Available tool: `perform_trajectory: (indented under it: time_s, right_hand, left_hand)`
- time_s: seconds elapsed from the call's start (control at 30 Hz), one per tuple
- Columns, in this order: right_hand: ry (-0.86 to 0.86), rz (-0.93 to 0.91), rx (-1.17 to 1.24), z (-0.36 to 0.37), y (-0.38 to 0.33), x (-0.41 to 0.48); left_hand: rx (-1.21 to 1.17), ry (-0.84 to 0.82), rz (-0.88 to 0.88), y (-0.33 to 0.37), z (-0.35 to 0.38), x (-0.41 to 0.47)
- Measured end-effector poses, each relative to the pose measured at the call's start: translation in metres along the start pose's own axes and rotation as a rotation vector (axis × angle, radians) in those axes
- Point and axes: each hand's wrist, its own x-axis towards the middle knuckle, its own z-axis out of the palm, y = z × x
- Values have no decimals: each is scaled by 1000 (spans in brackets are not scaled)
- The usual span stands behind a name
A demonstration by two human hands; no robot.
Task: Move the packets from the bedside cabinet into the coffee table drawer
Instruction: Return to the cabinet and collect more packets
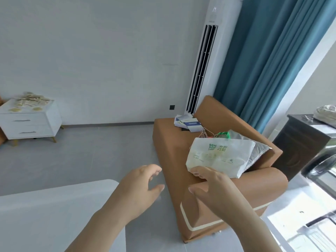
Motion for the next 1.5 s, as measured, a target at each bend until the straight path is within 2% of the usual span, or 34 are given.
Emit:
perform_trajectory:
  time_s: [0.2,0.47,0.77,1.1,1.5]
  right_hand:
    - [-11,21,-7,-3,27,87]
    - [-7,-62,-28,-12,79,227]
    - [-84,-134,16,-19,119,388]
    - [-150,-217,43,36,74,579]
    - [-277,-300,57,98,-10,776]
  left_hand:
    - [8,-21,1,-13,4,92]
    - [30,24,-34,-26,17,228]
    - [23,86,-152,-48,17,357]
    - [51,186,-264,-157,-40,488]
    - [53,193,-394,-288,-127,617]
